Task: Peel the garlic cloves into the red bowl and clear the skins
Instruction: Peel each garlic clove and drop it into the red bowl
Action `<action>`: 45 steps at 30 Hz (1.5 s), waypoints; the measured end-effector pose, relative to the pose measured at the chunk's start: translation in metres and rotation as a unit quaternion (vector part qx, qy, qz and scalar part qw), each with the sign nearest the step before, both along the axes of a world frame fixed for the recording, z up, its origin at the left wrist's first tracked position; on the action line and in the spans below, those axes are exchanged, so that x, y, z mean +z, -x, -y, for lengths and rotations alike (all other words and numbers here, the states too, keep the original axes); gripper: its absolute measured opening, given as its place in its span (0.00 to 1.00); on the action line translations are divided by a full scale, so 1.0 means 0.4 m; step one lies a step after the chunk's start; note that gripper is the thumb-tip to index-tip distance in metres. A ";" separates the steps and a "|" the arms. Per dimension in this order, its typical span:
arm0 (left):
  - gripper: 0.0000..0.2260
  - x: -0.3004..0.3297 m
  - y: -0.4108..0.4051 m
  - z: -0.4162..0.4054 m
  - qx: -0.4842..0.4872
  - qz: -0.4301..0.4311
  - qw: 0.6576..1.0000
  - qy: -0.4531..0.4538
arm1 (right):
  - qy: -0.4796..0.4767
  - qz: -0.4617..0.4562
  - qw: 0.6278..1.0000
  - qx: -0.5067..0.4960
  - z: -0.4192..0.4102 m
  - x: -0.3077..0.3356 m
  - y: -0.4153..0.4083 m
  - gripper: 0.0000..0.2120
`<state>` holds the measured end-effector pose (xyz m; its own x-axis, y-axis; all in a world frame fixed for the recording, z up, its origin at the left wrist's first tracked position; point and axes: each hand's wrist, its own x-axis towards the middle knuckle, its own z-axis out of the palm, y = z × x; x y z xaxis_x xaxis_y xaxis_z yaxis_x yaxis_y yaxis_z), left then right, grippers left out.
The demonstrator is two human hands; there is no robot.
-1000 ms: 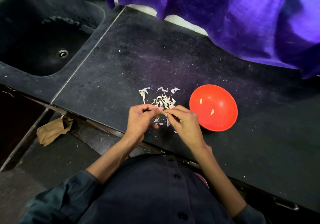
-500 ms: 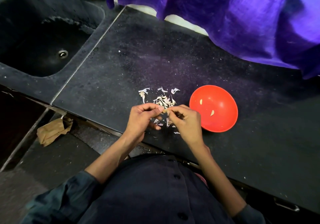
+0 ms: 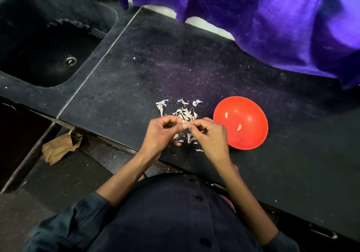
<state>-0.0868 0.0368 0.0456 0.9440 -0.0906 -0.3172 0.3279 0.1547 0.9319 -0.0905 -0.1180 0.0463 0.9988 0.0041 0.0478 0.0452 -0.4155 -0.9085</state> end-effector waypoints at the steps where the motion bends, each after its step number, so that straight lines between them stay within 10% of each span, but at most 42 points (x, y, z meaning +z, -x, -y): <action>1: 0.07 -0.002 0.000 0.000 0.005 0.000 1.000 0.001 | -0.012 -0.006 1.000 0.001 0.000 0.000 0.000 0.12; 15: 0.07 -0.016 0.003 0.002 0.001 -0.017 0.999 0.038 | -0.152 -0.140 0.978 -0.018 -0.009 0.009 0.001 0.10; 26: 0.04 -0.005 0.008 0.005 0.005 0.028 0.999 -0.016 | -0.040 -0.050 0.998 -0.016 -0.007 0.001 0.008 0.11; 45: 0.07 0.002 0.003 -0.007 0.062 -0.153 0.976 0.140 | -0.297 -0.205 0.930 -0.073 -0.020 0.026 0.018 0.05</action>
<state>-0.0881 0.0394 0.0464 0.8184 -0.1049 -0.5649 0.5465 0.4458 0.7089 -0.0978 -0.1098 0.0565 0.9215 -0.0377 -0.3865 -0.3731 0.1897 -0.9082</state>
